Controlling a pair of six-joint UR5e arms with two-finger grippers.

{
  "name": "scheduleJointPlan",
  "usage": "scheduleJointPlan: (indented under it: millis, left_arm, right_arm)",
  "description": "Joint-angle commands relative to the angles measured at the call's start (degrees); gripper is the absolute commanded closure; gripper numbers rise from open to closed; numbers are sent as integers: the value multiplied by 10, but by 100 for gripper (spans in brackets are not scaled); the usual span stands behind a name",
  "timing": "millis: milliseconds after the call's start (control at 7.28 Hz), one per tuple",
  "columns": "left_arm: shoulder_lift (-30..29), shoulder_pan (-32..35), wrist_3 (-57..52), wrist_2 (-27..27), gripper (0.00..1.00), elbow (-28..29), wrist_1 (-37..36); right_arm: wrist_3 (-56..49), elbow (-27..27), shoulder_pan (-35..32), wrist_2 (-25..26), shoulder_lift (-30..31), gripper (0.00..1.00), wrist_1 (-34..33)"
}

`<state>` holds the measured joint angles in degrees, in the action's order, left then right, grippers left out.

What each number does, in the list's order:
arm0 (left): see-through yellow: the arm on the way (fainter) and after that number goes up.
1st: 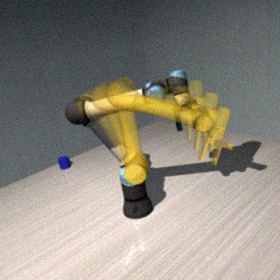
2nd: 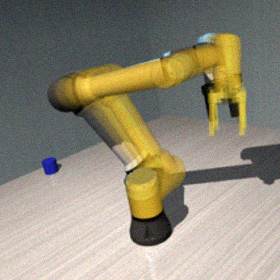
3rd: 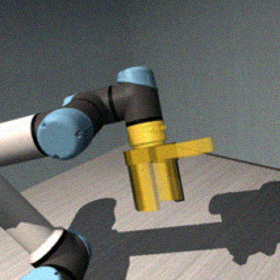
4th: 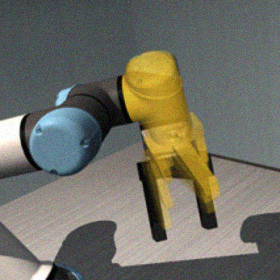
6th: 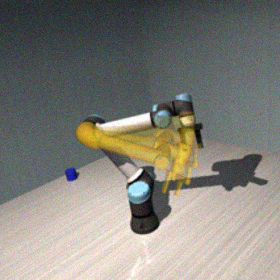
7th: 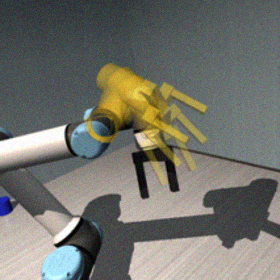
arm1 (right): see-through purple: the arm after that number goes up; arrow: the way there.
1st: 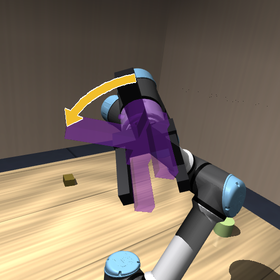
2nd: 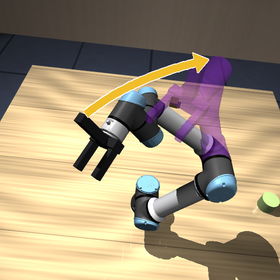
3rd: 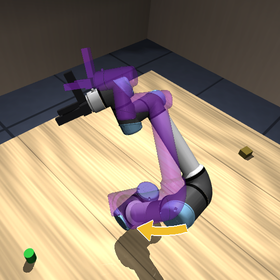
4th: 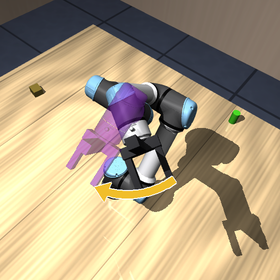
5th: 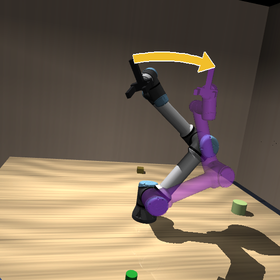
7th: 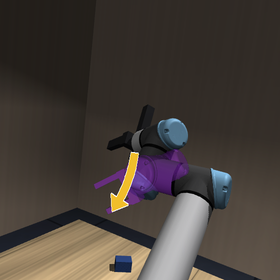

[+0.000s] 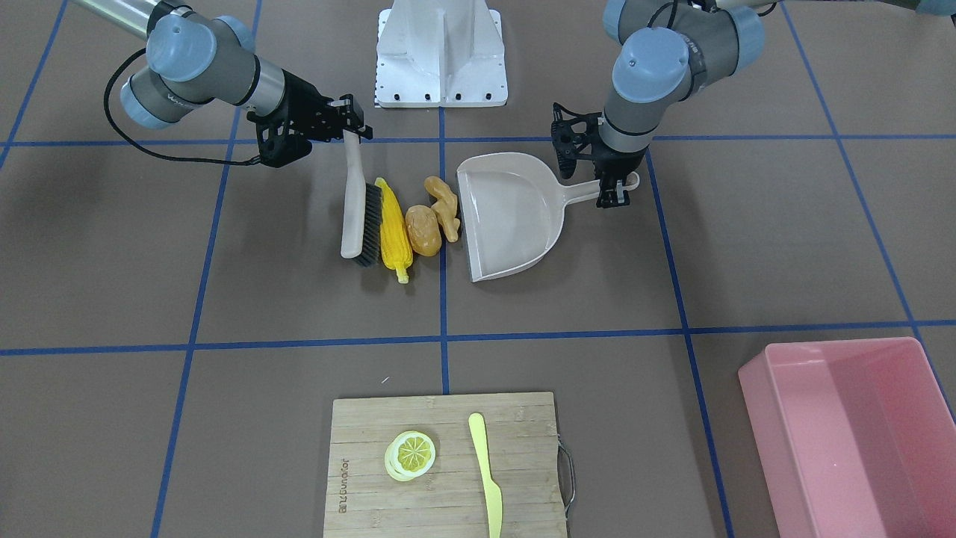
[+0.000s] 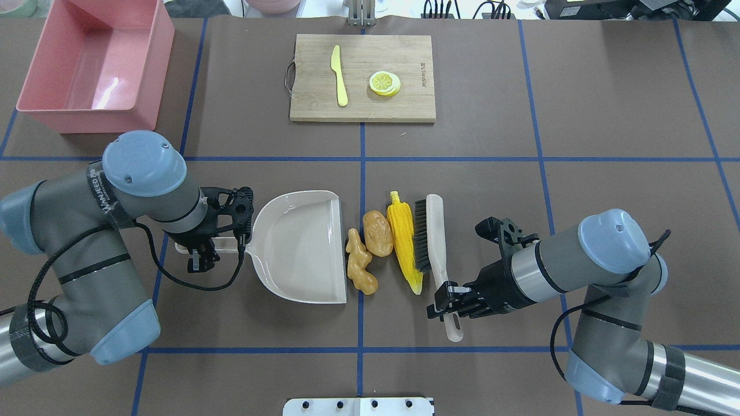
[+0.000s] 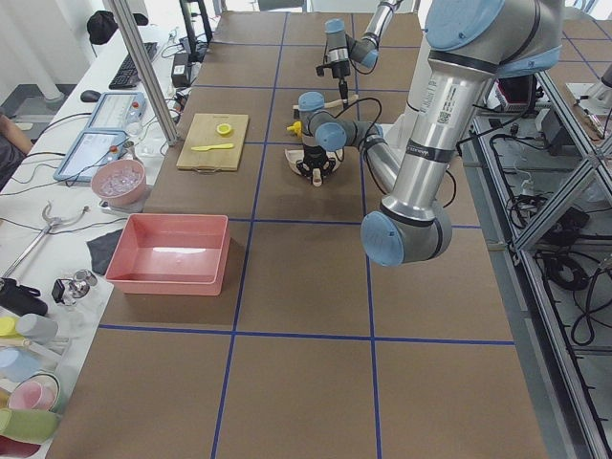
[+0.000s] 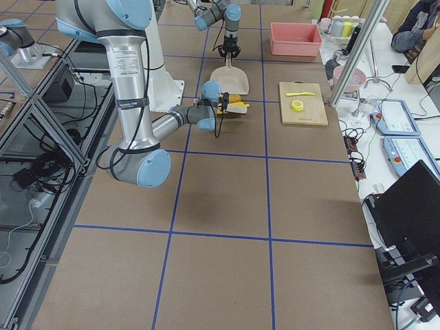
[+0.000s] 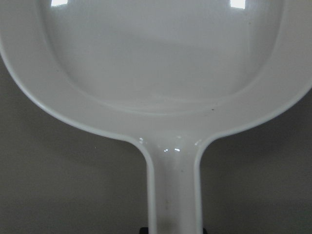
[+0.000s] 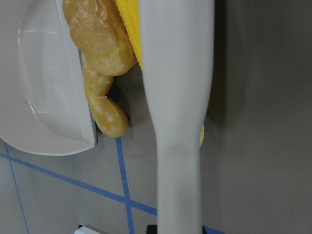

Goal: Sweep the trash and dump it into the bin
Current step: 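Sweep the corn, potato and ginger into the dustpan with the brush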

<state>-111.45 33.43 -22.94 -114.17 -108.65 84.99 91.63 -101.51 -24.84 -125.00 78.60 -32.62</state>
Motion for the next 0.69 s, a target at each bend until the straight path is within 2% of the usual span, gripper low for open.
scheduleJointPlan:
  millis: [0,275,549]
  left_arm:
    - [0,1,0,0,100,0,0]
    - [0,1,0,0,100,1,0]
    - [0,1,0,0,100,2,0]
  right_arm:
    - [0,0,24,19,-3,100,1]
    - [0,3,50,45,-16,100,-2]
    - [0,9,53,44,-38,100,-11]
